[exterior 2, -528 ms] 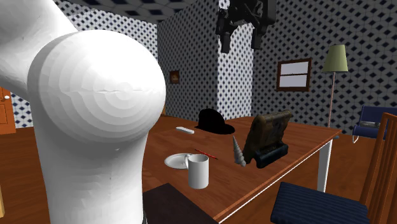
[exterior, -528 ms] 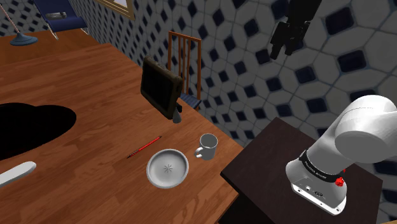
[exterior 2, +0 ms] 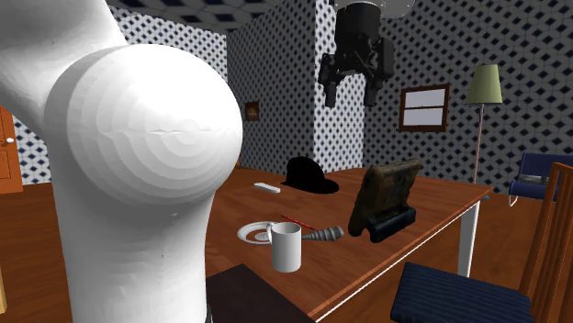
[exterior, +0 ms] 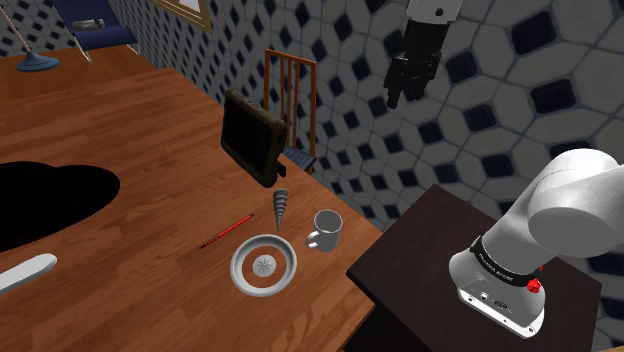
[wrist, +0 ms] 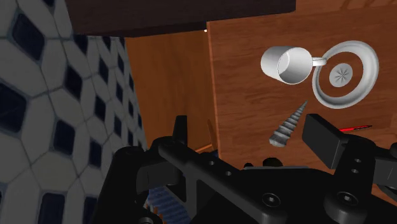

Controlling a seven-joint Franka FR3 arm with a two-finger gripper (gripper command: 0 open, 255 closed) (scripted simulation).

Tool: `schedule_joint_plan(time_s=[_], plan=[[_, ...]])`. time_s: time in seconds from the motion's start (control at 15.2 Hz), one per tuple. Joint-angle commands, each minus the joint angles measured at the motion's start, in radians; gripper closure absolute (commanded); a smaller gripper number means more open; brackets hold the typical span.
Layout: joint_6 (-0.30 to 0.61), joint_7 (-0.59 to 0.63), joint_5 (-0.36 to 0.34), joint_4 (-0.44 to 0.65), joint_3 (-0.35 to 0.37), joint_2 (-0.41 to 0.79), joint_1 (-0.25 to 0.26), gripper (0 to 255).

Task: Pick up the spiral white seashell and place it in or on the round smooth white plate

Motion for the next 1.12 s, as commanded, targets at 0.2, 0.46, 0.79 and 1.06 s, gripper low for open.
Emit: schedule_joint_plan(time_s=[0.2, 0.46, 0.79, 1.06], plan=[[0.105, 0.03, 0.002, 0.055, 0.044, 0.19, 0.021, 0], [0.172, 0.058, -0.007, 0.117, 0.077, 0.347, 0.035, 0], [0.233, 0.099, -0.032, 0.222, 0.11, 0.547, 0.054, 0], [0.261, 0.132, -0.062, 0.327, 0.129, 0.711, 0.073, 0]])
